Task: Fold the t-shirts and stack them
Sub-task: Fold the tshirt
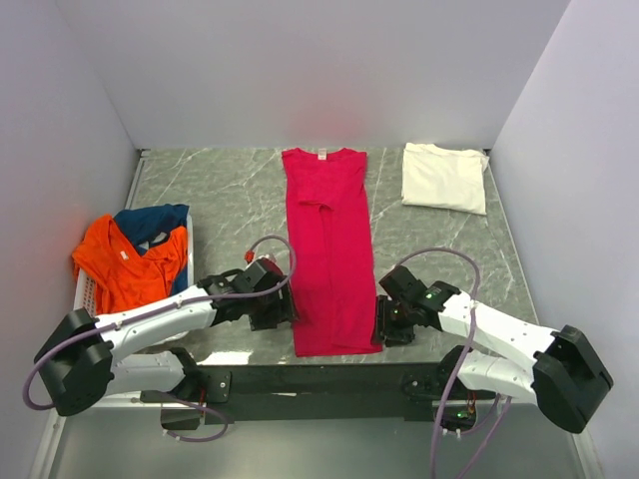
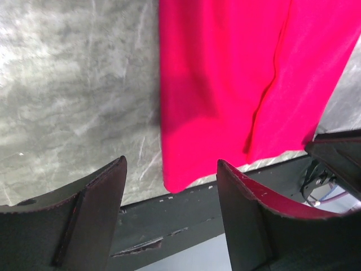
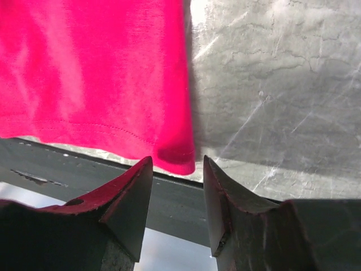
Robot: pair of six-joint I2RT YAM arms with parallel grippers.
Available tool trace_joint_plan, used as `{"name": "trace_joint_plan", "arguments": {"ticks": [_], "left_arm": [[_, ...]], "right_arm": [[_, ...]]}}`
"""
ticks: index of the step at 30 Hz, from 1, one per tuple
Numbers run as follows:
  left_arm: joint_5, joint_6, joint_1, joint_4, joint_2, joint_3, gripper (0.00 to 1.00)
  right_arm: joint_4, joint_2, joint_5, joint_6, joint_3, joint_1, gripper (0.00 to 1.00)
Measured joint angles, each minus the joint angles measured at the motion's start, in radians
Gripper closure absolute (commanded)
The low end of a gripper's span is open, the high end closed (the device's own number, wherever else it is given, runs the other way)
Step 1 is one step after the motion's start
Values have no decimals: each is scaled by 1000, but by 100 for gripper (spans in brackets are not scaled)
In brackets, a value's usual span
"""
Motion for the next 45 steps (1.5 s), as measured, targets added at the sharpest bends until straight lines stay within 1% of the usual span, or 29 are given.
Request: {"name": "trace_joint_plan", "arguments": {"ticks": [2,4,5,10,11,13,14,17,24,28,34,40,43,44,45], "left_arm": [[-1,-2,-12,-2,-3,0,31],[-1,-3,-20,-3,-2,0,31],[-1,-5,-24,-2,-1,0,31],[-4,-23,-60,-2,27,0,31],[-3,-27,-71,-2,37,0,32],[-4,-34,-88,-1,55,0,33],[-3,-37,-96,-1,69,0,36],[-3,-51,-109,0,106,1,44],[0,-75,-156,1,169,3,48],[9,-89,-164,15,178,6,49],[23,-105,-171,41,192,5,55],[57,-108,-172,80,222,5,66],[76,-111,-173,96,241,8,82],[77,-112,-173,96,248,10,94],[80,-116,-173,95,254,15,100]], "right_arm": [[5,27,-2,-1,0,0,60],[5,48,-2,-3,-1,0,63],[11,54,-2,-4,-5,0,67],[30,58,-25,-3,-28,0,77],[32,58,-28,-4,-29,0,81],[38,60,-31,-5,-32,0,86],[40,62,-34,-5,-32,0,89],[50,72,-48,-5,-31,0,92],[58,100,-65,-7,-20,0,92],[65,114,-77,-12,-14,0,92],[68,117,-80,-19,-14,0,93],[66,112,-79,-19,-14,1,93],[64,105,-76,-19,-16,2,94],[64,103,-75,-19,-16,2,95],[62,100,-74,-18,-16,2,96]]}}
